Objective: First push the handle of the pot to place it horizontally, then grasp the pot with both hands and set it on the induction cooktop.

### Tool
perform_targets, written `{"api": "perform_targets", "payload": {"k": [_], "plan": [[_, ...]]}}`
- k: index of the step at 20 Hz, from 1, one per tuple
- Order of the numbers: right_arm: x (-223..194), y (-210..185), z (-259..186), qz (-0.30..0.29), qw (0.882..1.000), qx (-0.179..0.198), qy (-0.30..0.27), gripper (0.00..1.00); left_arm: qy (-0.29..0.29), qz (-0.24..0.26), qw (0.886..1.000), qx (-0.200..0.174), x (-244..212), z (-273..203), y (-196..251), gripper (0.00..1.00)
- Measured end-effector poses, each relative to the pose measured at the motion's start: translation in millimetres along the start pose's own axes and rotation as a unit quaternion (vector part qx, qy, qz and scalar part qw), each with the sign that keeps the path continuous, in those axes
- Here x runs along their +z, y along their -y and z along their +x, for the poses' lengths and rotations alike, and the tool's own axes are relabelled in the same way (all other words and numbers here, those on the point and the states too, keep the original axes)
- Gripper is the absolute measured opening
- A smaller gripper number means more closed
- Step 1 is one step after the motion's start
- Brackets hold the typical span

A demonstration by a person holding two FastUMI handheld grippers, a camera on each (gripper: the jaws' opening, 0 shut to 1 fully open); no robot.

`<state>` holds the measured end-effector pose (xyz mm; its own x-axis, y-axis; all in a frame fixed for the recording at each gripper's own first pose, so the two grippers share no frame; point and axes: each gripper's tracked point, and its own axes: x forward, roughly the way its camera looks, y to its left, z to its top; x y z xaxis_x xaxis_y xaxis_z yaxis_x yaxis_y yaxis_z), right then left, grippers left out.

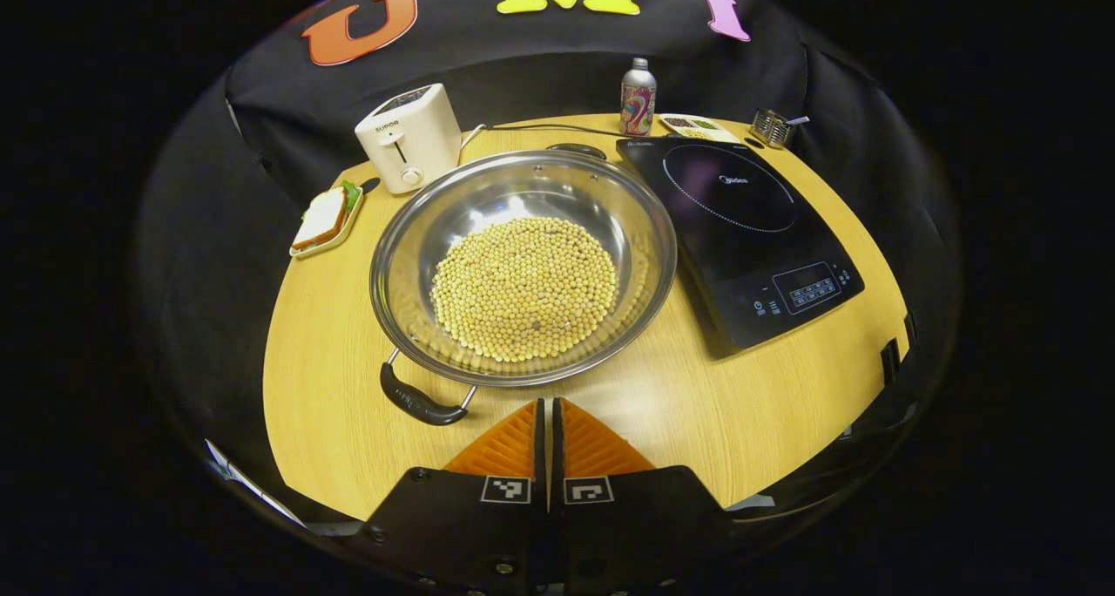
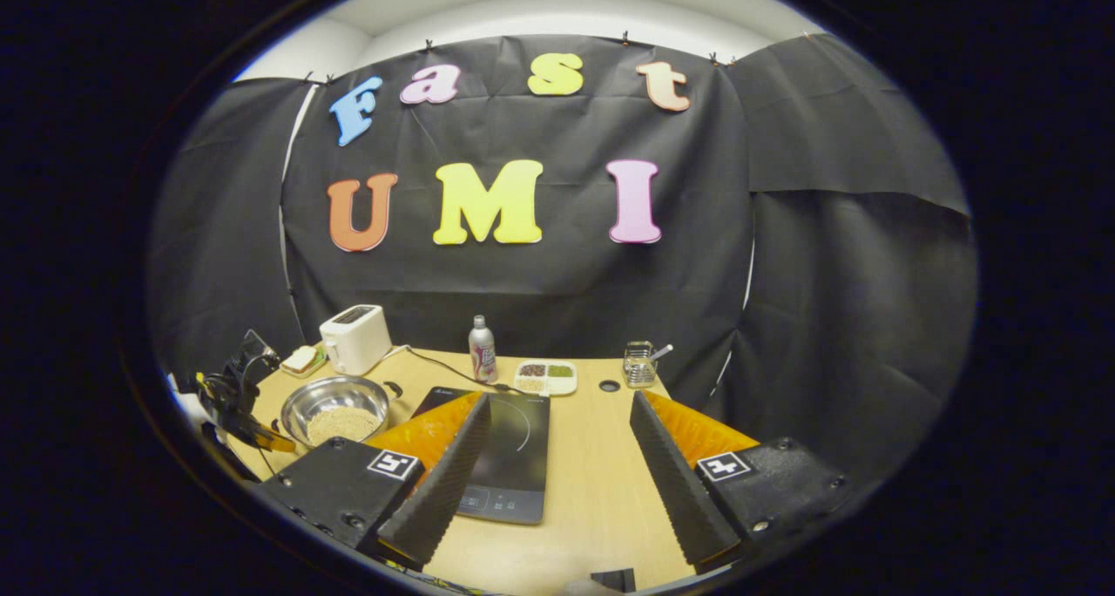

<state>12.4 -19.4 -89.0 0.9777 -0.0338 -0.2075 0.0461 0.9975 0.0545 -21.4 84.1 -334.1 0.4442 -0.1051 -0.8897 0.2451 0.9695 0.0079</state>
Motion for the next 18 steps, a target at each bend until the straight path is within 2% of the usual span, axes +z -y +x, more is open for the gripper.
{"api": "perform_targets", "payload": {"k": [3,4,5,8,9,10,11,12,13,14,15,18], "plan": [[-5,-1,6,0.001,1.000,0.003,-0.010,1.00,-0.019,-0.004,1.000,0.010,-4,10,-16,0.00],[-5,-3,8,0.002,1.000,0.004,-0.011,1.00,-0.022,-0.005,1.000,0.016,-4,12,-24,0.09],[-6,-3,10,0.001,1.000,0.005,-0.012,1.00,-0.027,-0.007,0.999,0.022,-7,14,-31,0.00],[-8,-9,16,-0.004,1.000,0.009,-0.018,1.00,-0.040,-0.012,0.999,0.019,-14,17,-39,0.00],[-8,-11,18,-0.004,1.000,0.011,-0.020,1.00,-0.043,-0.012,0.999,0.024,-16,15,-42,0.09],[-8,-12,19,-0.003,1.000,0.012,-0.021,1.00,-0.043,-0.013,0.999,0.030,-15,13,-45,0.10],[-8,-14,21,-0.003,1.000,0.014,-0.022,1.00,-0.043,-0.013,0.998,0.033,-15,13,-49,0.00],[-7,-15,22,-0.004,1.000,0.015,-0.023,1.00,-0.043,-0.016,0.998,0.036,-15,15,-53,0.09],[-8,-15,24,-0.006,1.000,0.015,-0.024,1.00,-0.044,-0.018,0.998,0.036,-13,18,-58,0.00],[-7,-16,26,-0.008,1.000,0.016,-0.026,1.00,-0.044,-0.019,0.998,0.037,-12,21,-63,0.00],[-8,-16,27,-0.008,0.999,0.017,-0.027,1.00,-0.045,-0.019,0.998,0.040,-10,22,-68,0.09],[-5,-14,30,-0.001,1.000,0.015,-0.027,1.00,-0.040,-0.029,0.998,0.049,-9,22,-79,0.09]]}}
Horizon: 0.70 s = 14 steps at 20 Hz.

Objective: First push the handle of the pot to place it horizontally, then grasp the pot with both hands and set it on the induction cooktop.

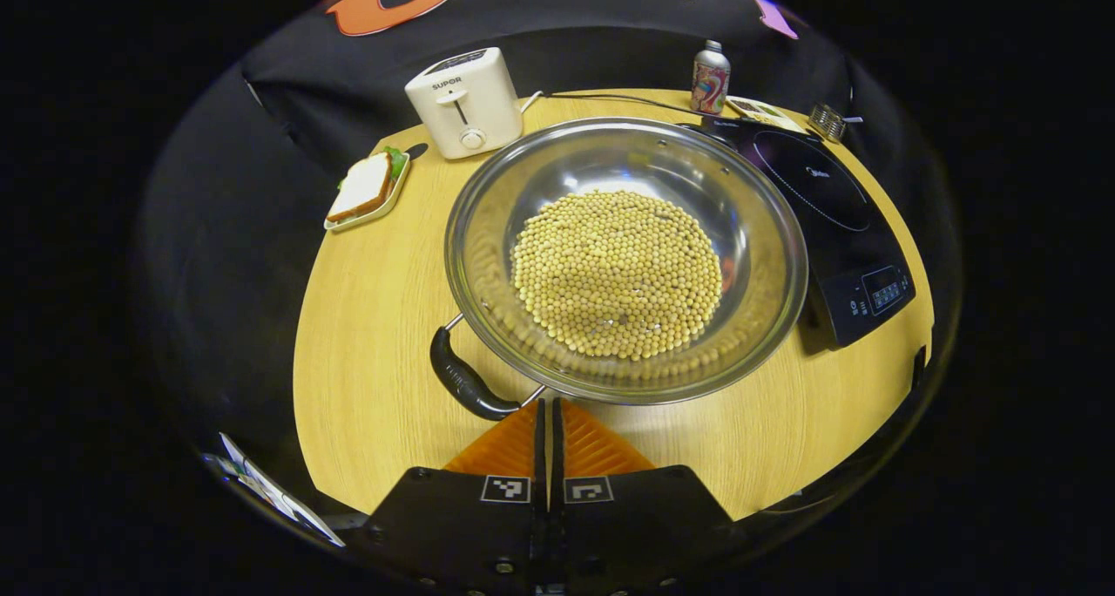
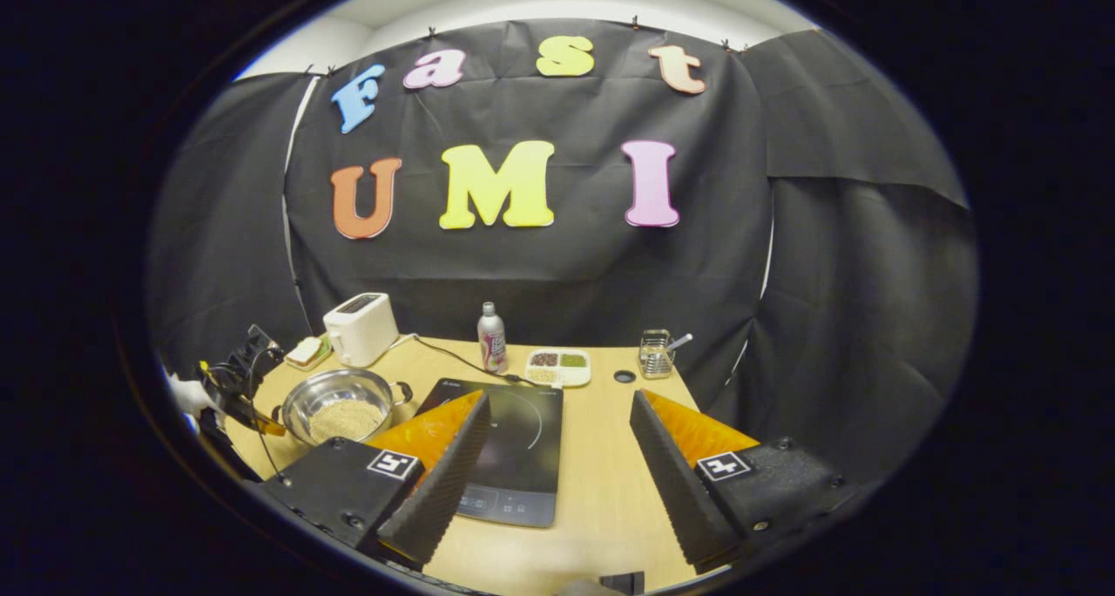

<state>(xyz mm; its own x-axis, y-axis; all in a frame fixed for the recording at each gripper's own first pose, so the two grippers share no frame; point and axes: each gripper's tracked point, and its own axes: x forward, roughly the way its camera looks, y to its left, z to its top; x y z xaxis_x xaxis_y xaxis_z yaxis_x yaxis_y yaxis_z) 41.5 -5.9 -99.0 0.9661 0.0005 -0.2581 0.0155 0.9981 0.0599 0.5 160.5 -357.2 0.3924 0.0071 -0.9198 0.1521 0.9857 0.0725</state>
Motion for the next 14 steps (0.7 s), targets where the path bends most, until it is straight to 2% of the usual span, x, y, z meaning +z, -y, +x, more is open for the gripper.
{"api": "perform_targets", "payload": {"k": [5,6,7,8,9,10,12,13,14], "plan": [[0,2,1,-0.003,1.000,-0.004,-0.002,1.00,-0.002,-0.014,1.000,0.009,7,8,-17,0.09],[1,1,1,-0.004,1.000,-0.005,-0.002,1.00,-0.001,-0.016,1.000,0.011,9,10,-20,0.00],[1,0,2,-0.006,1.000,-0.005,-0.002,1.00,-0.002,-0.017,1.000,0.013,11,10,-24,0.00],[2,0,2,-0.008,1.000,-0.005,-0.003,1.00,0.000,-0.022,1.000,0.015,15,12,-28,0.09],[1,0,1,-0.009,1.000,-0.005,-0.002,1.00,0.000,-0.026,1.000,0.016,17,14,-30,0.09],[2,0,1,-0.009,1.000,-0.005,-0.003,1.00,0.000,-0.029,0.999,0.017,20,14,-33,0.00],[1,-2,1,-0.011,1.000,-0.005,-0.005,1.00,0.003,-0.029,0.999,0.021,24,16,-41,0.00],[0,-2,1,-0.012,1.000,-0.006,-0.006,1.00,0.003,-0.029,0.999,0.023,25,18,-44,0.09],[1,-3,1,-0.013,1.000,-0.005,-0.007,1.00,0.005,-0.031,0.999,0.024,27,19,-48,0.09]]}}
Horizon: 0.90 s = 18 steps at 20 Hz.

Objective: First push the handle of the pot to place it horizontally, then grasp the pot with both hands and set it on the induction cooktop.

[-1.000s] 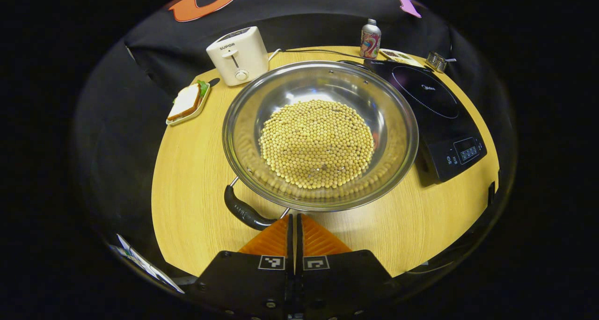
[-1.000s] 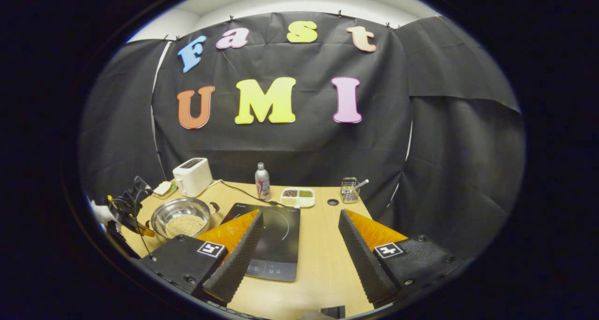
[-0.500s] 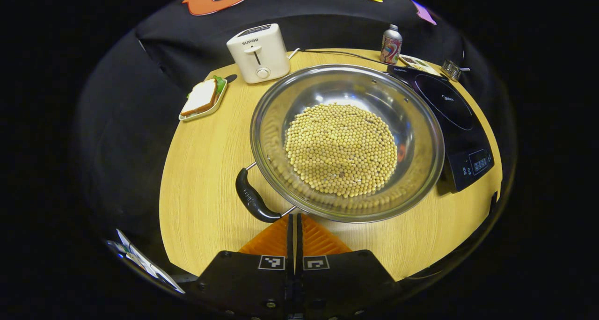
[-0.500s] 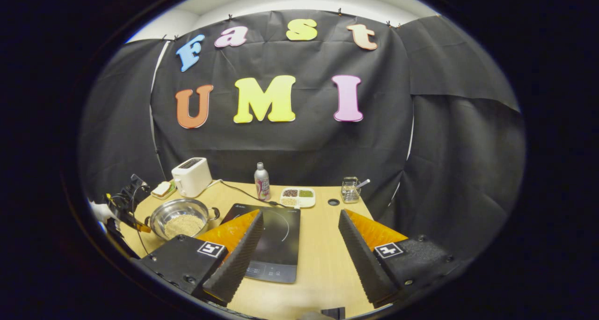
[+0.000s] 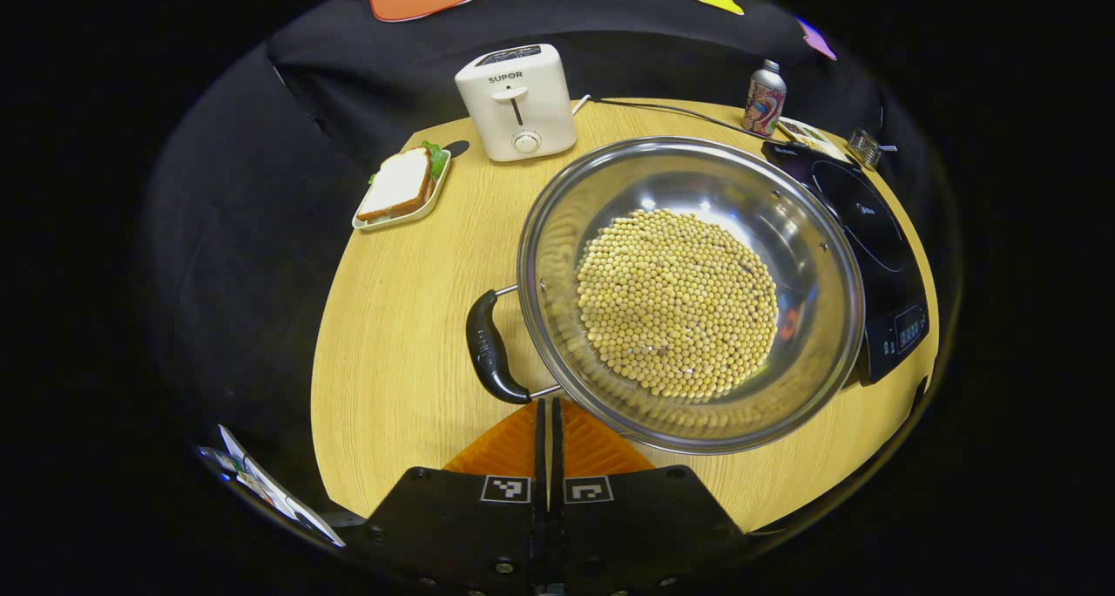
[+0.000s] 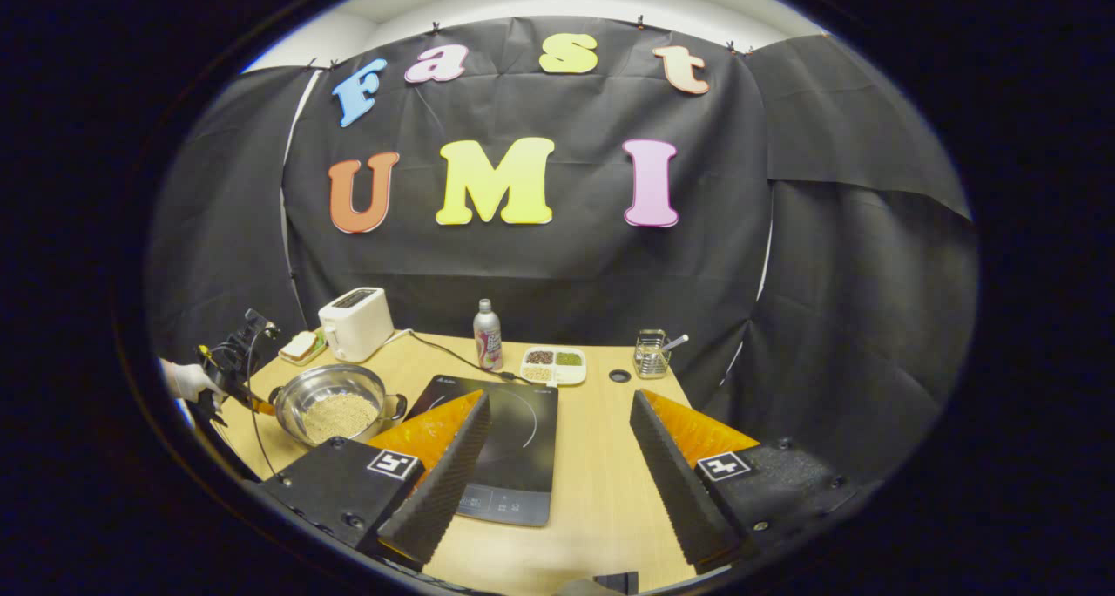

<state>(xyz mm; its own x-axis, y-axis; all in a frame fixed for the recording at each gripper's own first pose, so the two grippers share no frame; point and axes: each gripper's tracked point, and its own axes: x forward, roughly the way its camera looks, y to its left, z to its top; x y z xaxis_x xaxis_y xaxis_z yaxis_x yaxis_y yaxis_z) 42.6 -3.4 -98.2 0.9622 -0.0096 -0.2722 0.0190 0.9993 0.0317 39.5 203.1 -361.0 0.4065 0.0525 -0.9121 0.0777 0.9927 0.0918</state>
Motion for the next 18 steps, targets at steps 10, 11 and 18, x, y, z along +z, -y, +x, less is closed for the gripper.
{"api": "perform_targets", "payload": {"k": [10,11,18], "plan": [[-6,-9,-10,-0.008,1.000,-0.001,-0.013,1.00,0.017,0.011,1.000,0.013,30,15,-31,0.00],[-7,-9,-11,-0.012,1.000,-0.002,-0.015,1.00,0.016,0.012,1.000,0.014,30,17,-31,0.00],[-7,-22,-11,-0.004,1.000,0.001,-0.017,1.00,0.045,-0.009,0.999,0.018,33,4,-37,0.00]]}}
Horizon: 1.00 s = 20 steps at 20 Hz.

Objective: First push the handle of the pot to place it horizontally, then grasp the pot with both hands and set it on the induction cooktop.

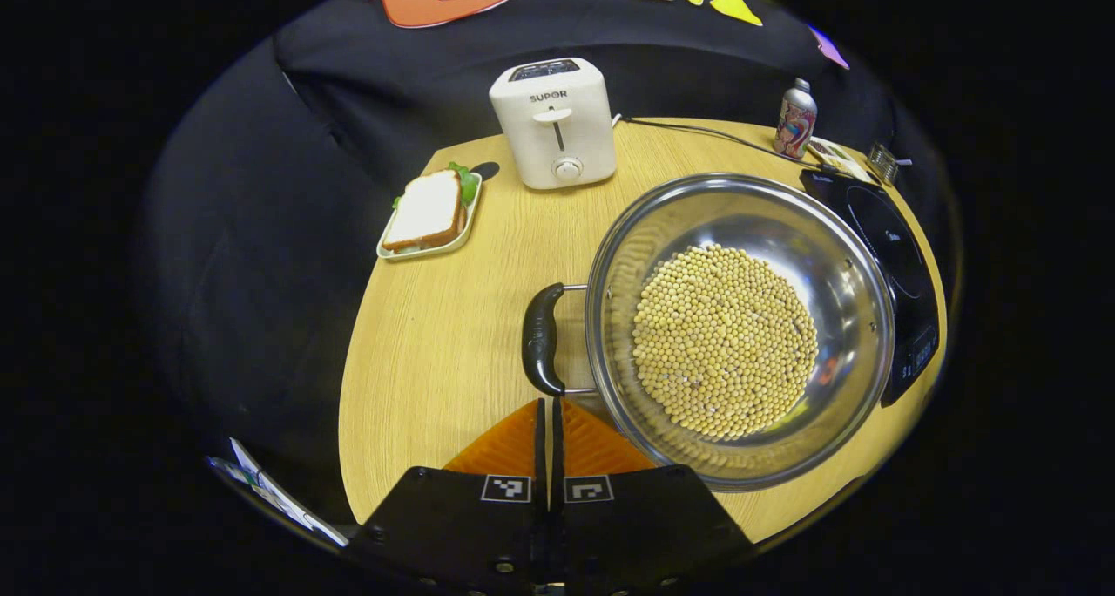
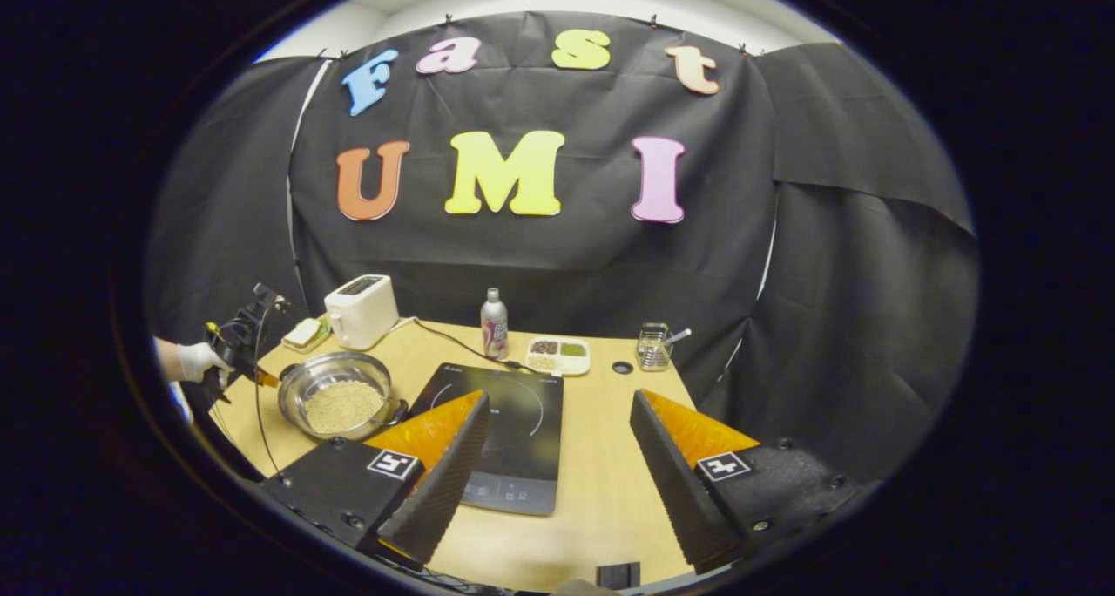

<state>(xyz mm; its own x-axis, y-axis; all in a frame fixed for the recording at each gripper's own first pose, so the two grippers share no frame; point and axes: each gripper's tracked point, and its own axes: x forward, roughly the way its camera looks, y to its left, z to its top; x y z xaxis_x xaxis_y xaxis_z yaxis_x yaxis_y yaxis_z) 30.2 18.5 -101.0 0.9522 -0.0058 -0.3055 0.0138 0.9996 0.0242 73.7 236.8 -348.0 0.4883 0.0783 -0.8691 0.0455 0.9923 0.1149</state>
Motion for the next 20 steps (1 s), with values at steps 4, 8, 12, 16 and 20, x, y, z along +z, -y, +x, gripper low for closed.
{"api": "perform_targets", "payload": {"k": [4,8,12,16,20], "plan": [[-20,-45,21,0.047,0.997,0.044,-0.053,1.00,0.040,-0.013,0.999,-0.017,5,-24,-1,0.00],[-42,-101,50,0.042,0.989,0.094,-0.102,0.94,0.062,-0.033,0.997,-0.026,12,-33,-8,0.42],[-65,-161,87,0.037,0.978,0.139,-0.153,0.94,0.067,-0.025,0.997,-0.005,27,-30,-19,0.98],[-92,-212,133,0.051,0.961,0.166,-0.214,0.88,0.066,0.007,0.998,-0.003,51,-14,-9,0.98],[-122,-250,168,0.061,0.945,0.169,-0.274,0.88,0.030,0.010,1.000,0.000,53,16,-3,0.97]]}}
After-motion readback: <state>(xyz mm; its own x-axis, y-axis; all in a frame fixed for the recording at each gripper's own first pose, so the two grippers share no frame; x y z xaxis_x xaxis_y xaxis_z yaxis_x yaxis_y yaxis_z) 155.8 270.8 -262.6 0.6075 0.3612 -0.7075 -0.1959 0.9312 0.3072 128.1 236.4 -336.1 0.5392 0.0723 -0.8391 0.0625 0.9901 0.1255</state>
